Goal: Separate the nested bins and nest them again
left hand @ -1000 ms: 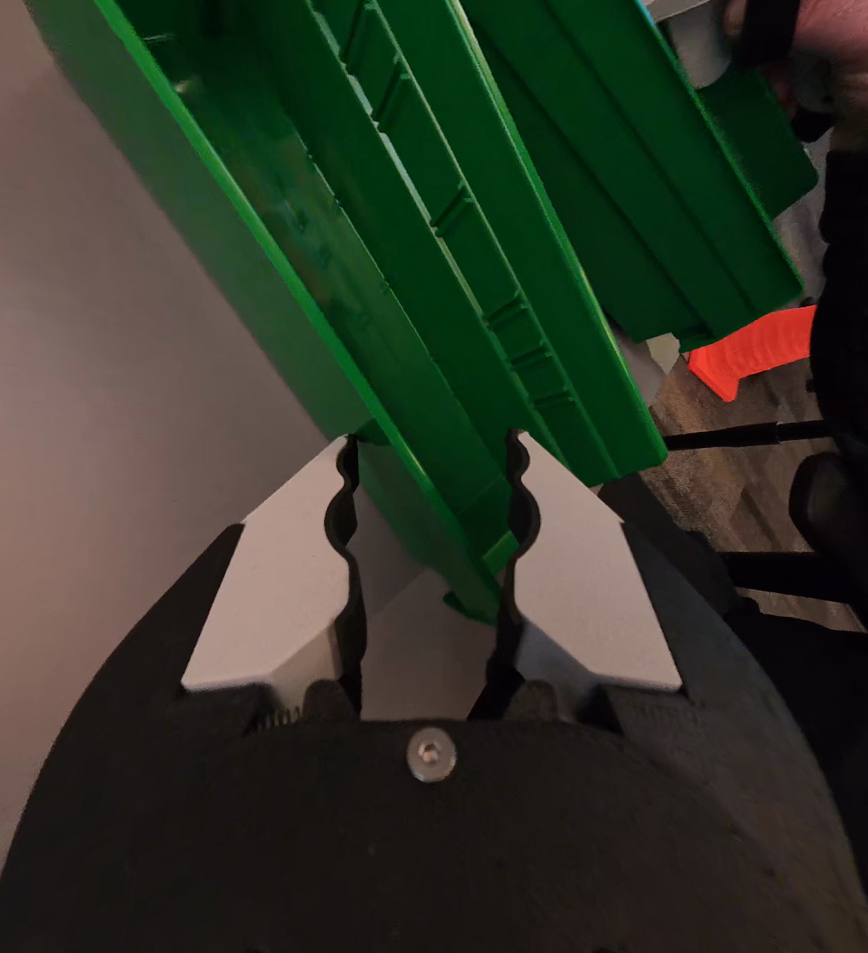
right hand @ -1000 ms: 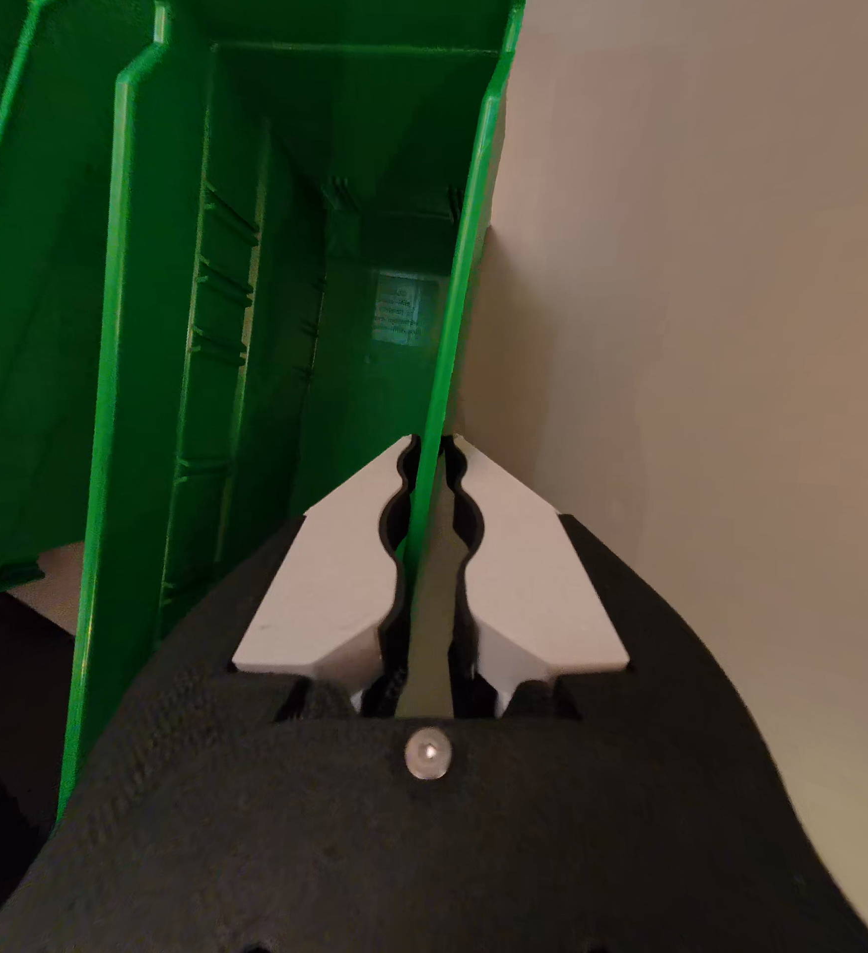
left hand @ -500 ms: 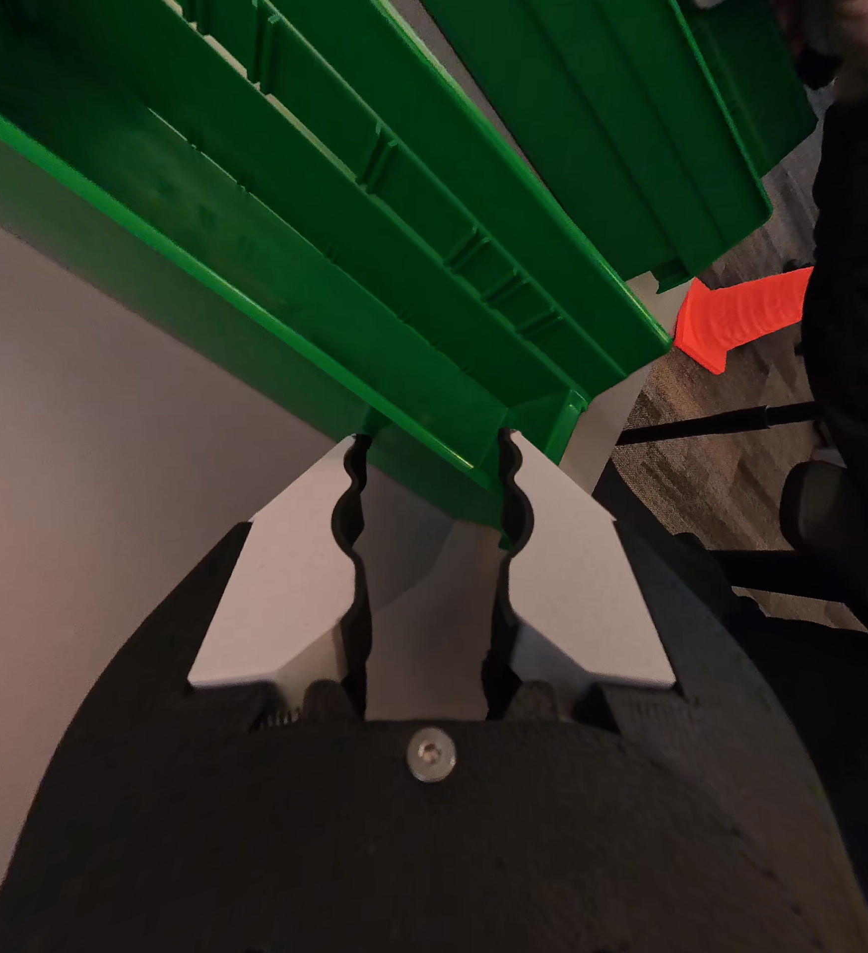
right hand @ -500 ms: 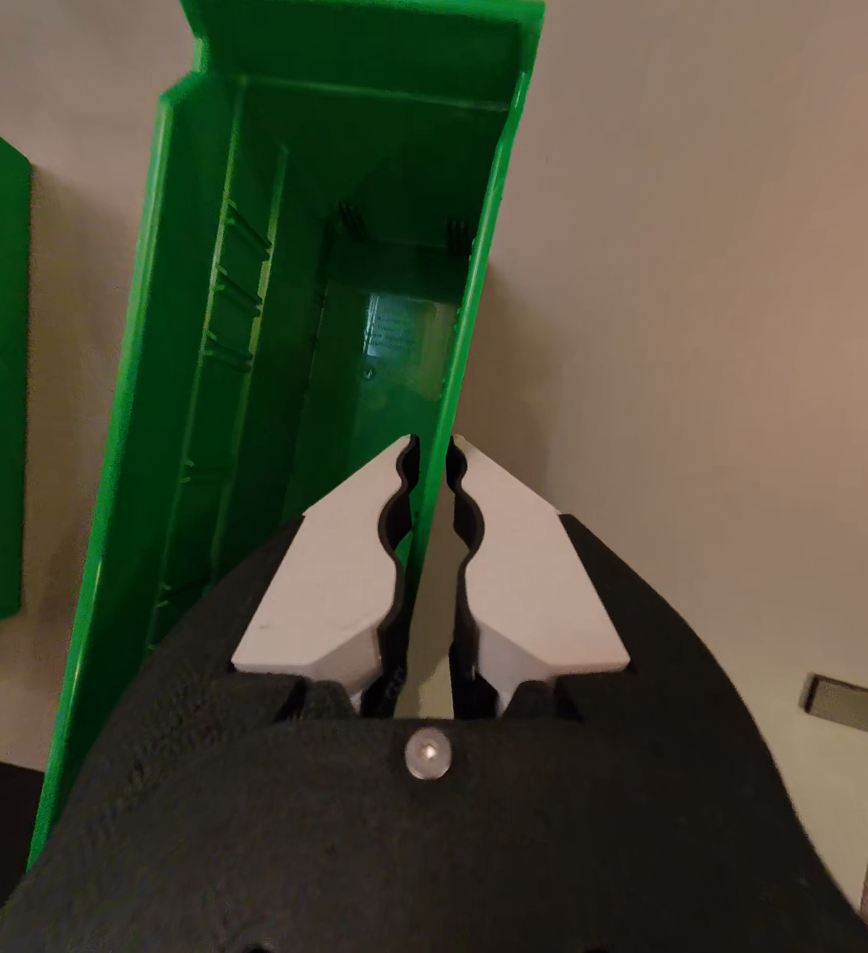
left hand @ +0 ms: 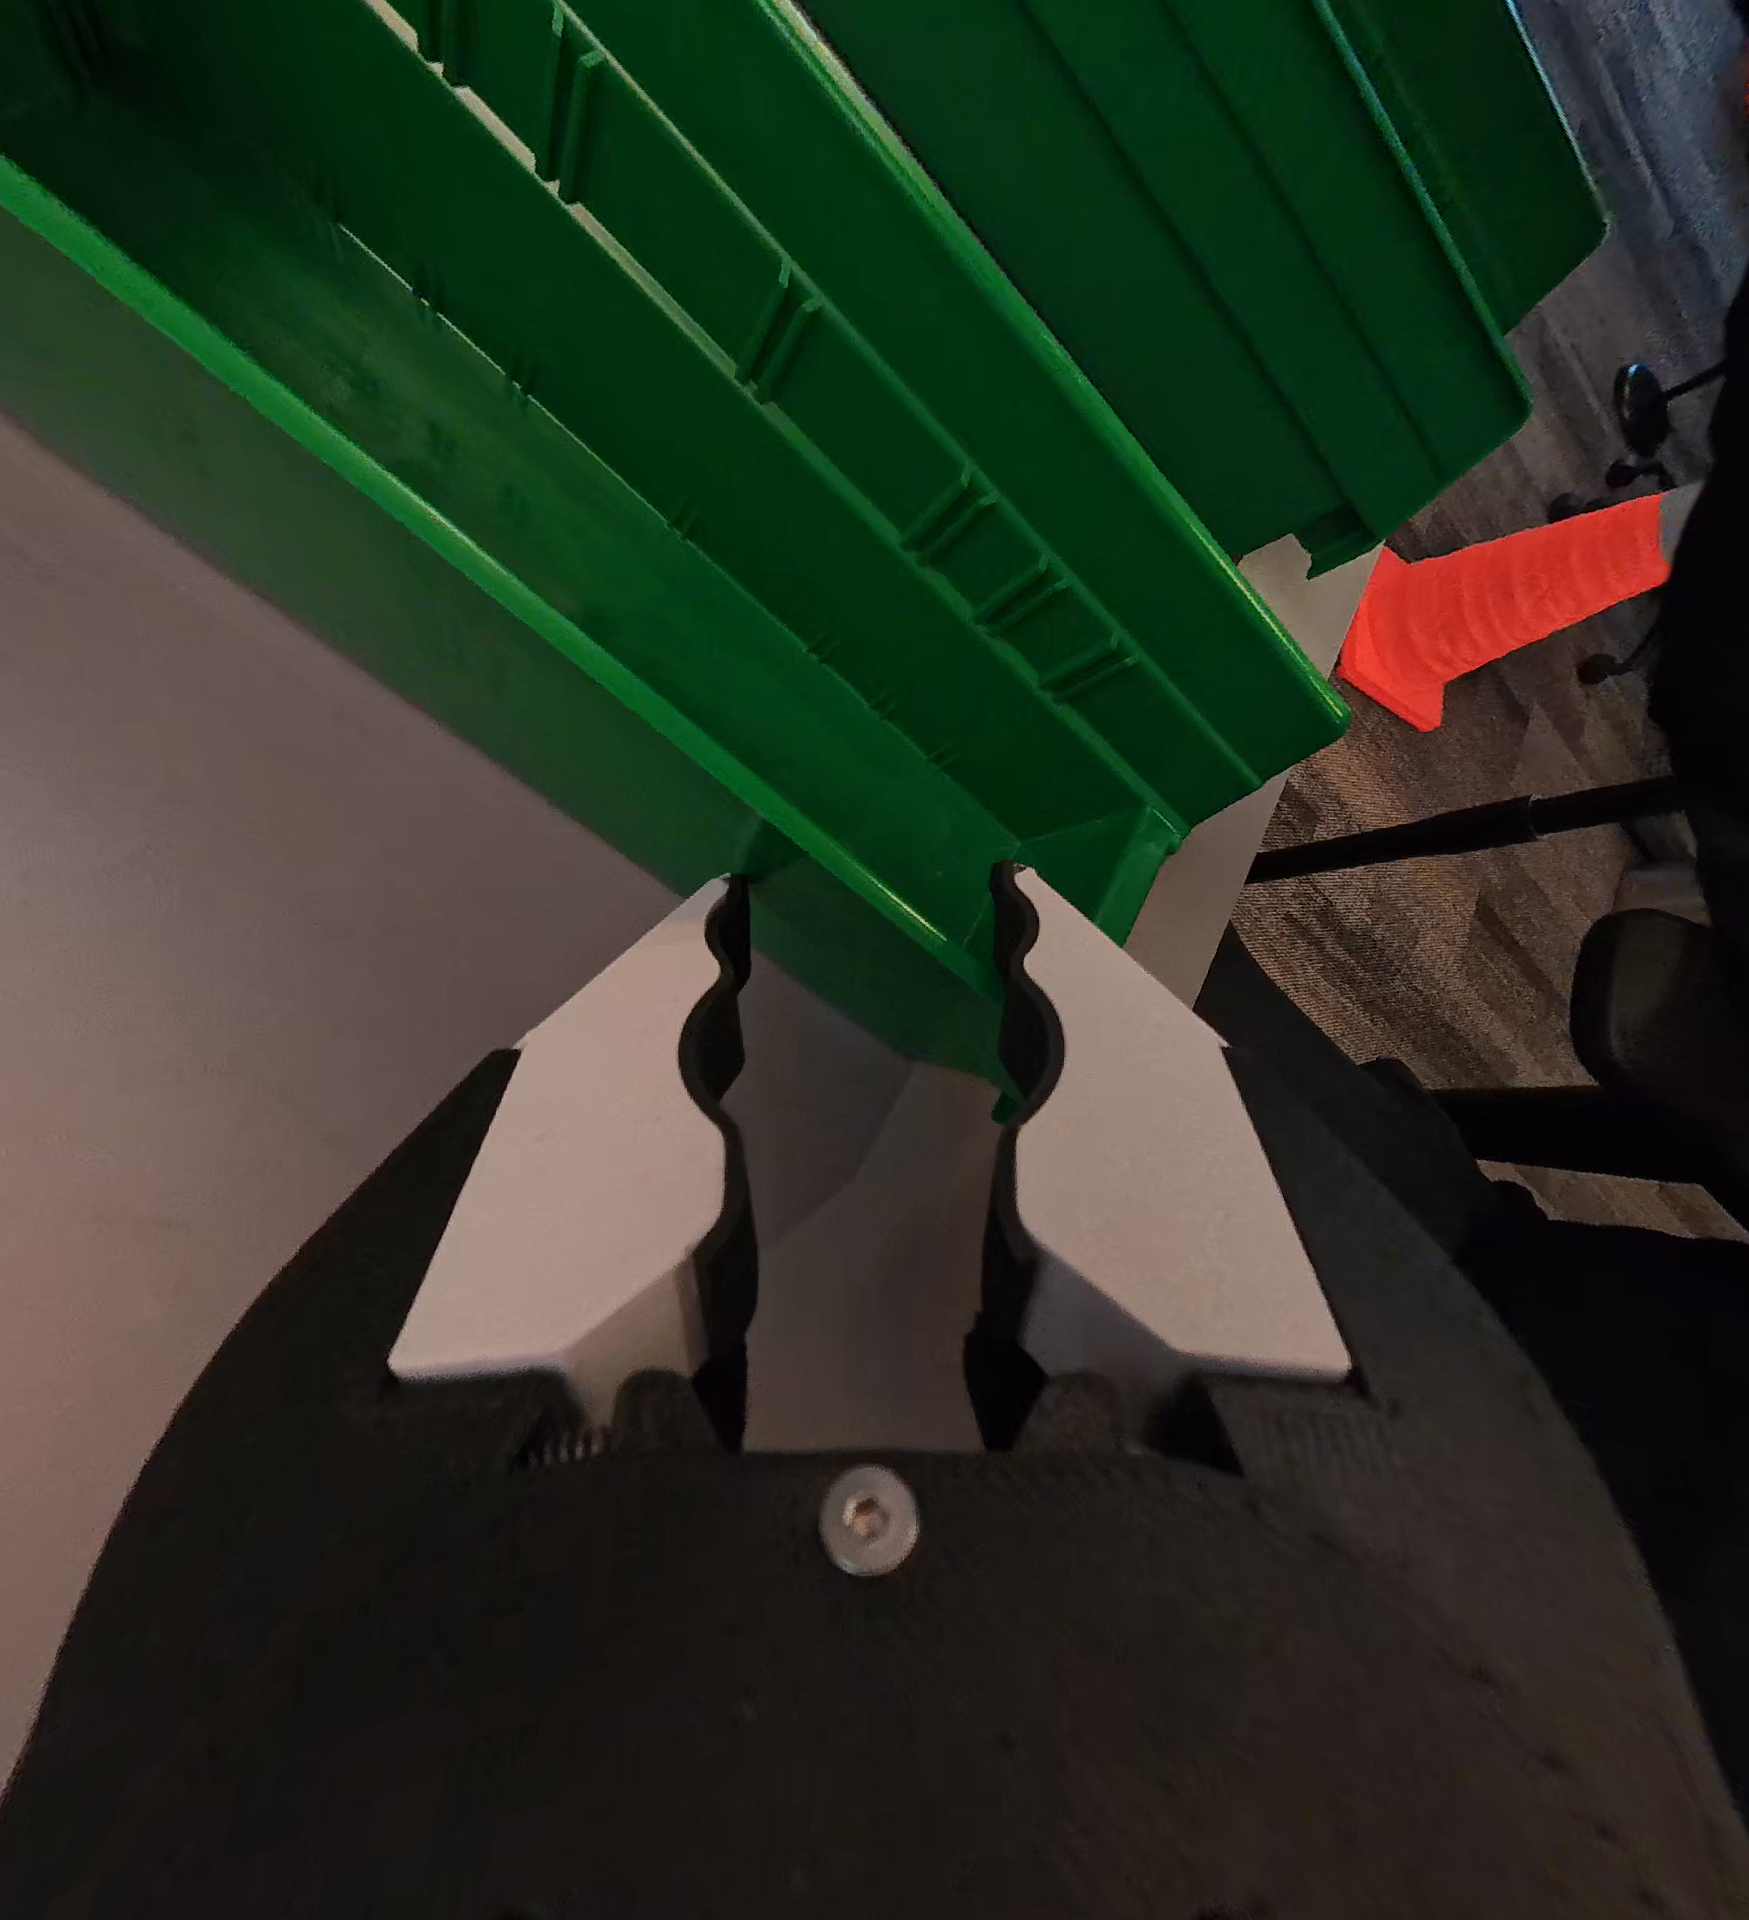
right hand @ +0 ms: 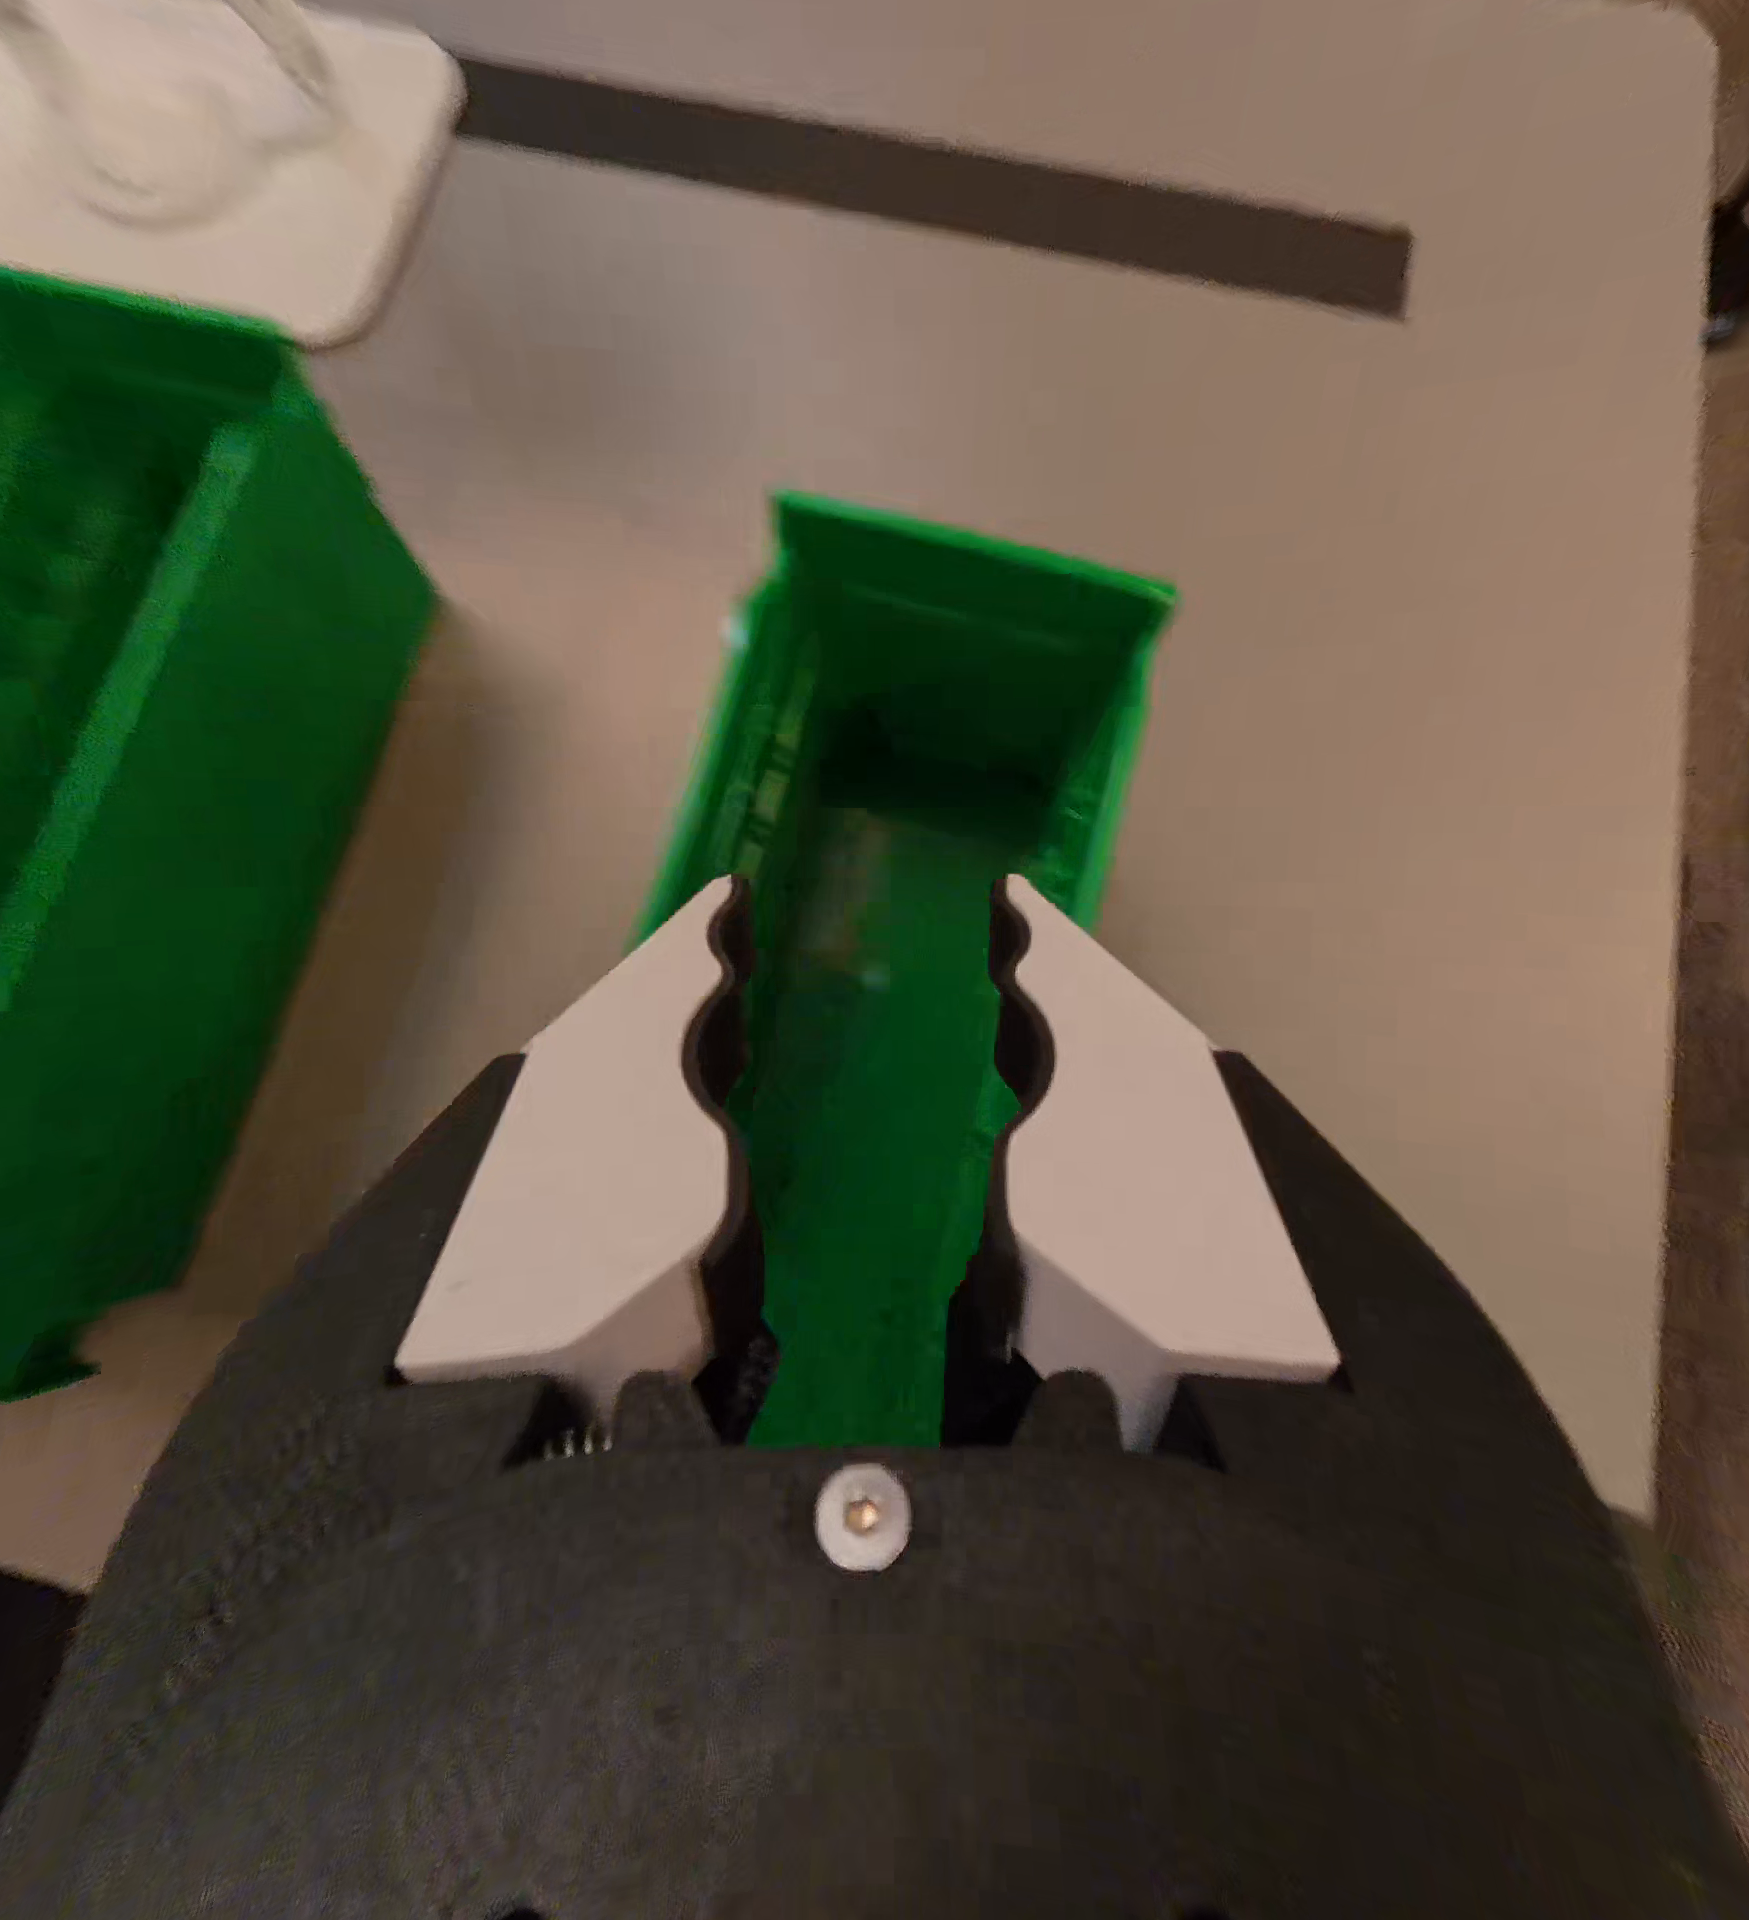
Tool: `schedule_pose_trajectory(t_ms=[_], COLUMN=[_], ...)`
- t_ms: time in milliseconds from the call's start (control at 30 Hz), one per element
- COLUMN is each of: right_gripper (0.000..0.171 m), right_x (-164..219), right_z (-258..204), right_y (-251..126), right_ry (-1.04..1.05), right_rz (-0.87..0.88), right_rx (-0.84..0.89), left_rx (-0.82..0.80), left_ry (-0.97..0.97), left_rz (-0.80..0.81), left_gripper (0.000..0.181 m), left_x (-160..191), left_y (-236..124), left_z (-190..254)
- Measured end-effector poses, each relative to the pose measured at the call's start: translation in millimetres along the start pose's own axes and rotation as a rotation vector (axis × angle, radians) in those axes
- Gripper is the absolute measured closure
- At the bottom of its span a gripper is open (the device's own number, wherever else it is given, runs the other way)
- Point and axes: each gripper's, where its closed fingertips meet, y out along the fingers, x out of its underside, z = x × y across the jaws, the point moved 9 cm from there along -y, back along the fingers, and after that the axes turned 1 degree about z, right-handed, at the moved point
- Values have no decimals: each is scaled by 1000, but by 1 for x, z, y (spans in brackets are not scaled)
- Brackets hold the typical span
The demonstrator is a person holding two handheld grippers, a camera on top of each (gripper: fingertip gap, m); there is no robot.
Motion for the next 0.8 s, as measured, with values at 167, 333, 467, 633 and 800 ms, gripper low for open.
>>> schedule_pose_trajectory(t_ms=[167,333,467,633,800], right_gripper=[124,117,116,122,129], right_x=[-29,-22,-12,2,7], right_z=[-77,-127,-127,-119,-116], right_y=[-6,19,30,43,51], right_ry=[-184,-253,-245,-281,-269], right_rz=[36,-100,-172,-267,-282], right_rx=[-137,-253,-254,-209,-228], left_rx=[1,7,25,63,55], left_ry=[15,5,4,15,4], left_rz=[-9,6,32,46,67], left_gripper=[137,138,138,139,137], left_x=[-4,-10,-14,-18,-16], left_y=[5,17,30,45,48], left_z=[4,12,24,37,42])
